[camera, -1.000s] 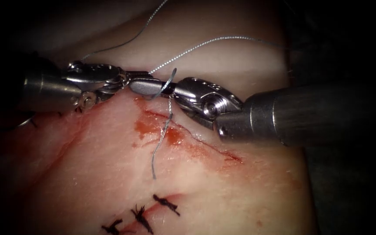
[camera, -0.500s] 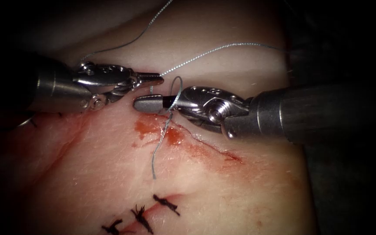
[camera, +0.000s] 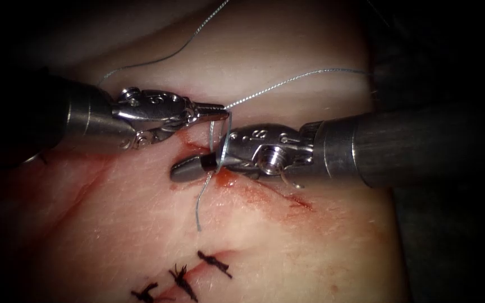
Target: Wound Closure
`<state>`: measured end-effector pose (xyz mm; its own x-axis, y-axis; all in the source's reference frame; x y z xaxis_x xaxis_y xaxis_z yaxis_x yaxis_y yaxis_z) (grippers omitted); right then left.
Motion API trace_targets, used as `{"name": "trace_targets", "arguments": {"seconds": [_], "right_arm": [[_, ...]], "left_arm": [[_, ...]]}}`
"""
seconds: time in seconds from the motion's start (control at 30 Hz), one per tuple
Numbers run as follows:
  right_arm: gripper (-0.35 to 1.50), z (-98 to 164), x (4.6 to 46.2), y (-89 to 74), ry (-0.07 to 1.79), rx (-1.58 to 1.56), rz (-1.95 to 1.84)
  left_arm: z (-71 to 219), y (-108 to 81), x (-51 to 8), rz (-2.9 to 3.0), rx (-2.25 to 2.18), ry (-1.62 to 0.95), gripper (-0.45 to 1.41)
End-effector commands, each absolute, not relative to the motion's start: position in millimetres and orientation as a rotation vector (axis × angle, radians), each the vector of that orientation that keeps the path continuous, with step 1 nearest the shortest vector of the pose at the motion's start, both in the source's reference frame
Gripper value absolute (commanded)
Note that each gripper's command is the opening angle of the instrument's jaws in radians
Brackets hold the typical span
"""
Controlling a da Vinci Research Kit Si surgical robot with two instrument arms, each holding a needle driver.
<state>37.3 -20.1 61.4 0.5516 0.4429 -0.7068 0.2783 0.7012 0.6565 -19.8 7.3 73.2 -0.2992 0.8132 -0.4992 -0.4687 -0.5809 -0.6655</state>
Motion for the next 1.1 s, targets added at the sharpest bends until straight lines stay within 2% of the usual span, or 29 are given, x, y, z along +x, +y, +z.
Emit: {"name": "trace_targets", "arguments": {"seconds": [0.03,0.6,0.83,0.87,1.0,1.1], "right_arm": [[-0.35,61.8,37.7,-19.8,0.993,0.806,0.012],[-0.35,63.1,36.9,-18.2,0.857,0.719,-0.634],[-0.35,64.0,37.6,-19.0,0.807,0.739,-0.737],[-0.18,64.1,37.8,-19.2,0.805,0.743,-0.754],[-0.13,64.3,38.5,-20.0,0.8,0.754,-0.793],[0.0,64.3,38.8,-20.3,0.799,0.761,-0.814]], "left_arm": [[73.8,7.2,-20.2,1.989,-1.085,-0.501,-0.45],[74.4,6.4,-19.9,2.066,-1.124,-0.519,-0.45],[74.6,6.2,-19.9,2.076,-1.13,-0.529,-0.45],[74.5,6.2,-19.9,2.078,-1.131,-0.531,-0.45],[74.6,6.1,-19.9,2.081,-1.132,-0.535,-0.45],[74.6,6.1,-19.8,2.082,-1.133,-0.533,-0.45]]}}
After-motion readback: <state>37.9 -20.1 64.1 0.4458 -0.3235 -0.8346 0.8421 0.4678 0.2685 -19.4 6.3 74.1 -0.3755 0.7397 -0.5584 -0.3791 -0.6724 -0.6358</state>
